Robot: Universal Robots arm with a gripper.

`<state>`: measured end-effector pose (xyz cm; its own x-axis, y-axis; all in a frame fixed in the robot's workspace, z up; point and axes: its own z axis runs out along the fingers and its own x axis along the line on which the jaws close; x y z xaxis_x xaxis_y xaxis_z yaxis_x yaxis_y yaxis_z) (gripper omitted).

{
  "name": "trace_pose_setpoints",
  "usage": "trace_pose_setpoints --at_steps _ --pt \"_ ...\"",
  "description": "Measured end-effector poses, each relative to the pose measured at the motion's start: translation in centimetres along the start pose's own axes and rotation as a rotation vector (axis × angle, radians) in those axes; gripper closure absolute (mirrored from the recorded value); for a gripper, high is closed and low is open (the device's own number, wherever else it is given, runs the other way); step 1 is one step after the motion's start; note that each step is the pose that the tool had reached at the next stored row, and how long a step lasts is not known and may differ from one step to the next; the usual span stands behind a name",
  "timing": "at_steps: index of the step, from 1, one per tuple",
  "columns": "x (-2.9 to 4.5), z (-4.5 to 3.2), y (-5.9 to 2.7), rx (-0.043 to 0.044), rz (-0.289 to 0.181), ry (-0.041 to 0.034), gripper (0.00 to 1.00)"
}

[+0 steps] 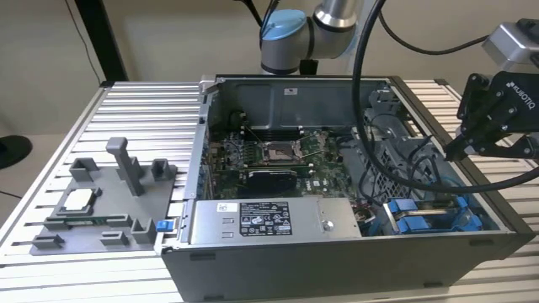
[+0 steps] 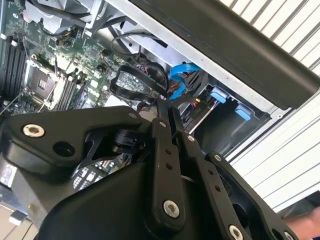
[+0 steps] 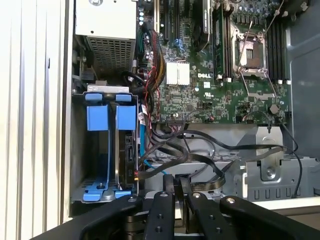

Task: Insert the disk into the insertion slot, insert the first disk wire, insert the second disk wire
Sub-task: 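Insert the second disk wire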

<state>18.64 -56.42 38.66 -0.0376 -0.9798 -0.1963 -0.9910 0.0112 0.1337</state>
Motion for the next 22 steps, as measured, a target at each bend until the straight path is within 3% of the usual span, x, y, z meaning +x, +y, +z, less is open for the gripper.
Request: trace_pose_setpoints --at_steps 7,18,22 --pt "0.04 0.02 0.23 -0.0003 0.0 0.0001 1.0" --pt "0.66 0.24 2.65 0.0054 -0.001 0.0001 1.0" --pt "0.85 0.32 3.07 0.006 -0.002 0.0062 1.0"
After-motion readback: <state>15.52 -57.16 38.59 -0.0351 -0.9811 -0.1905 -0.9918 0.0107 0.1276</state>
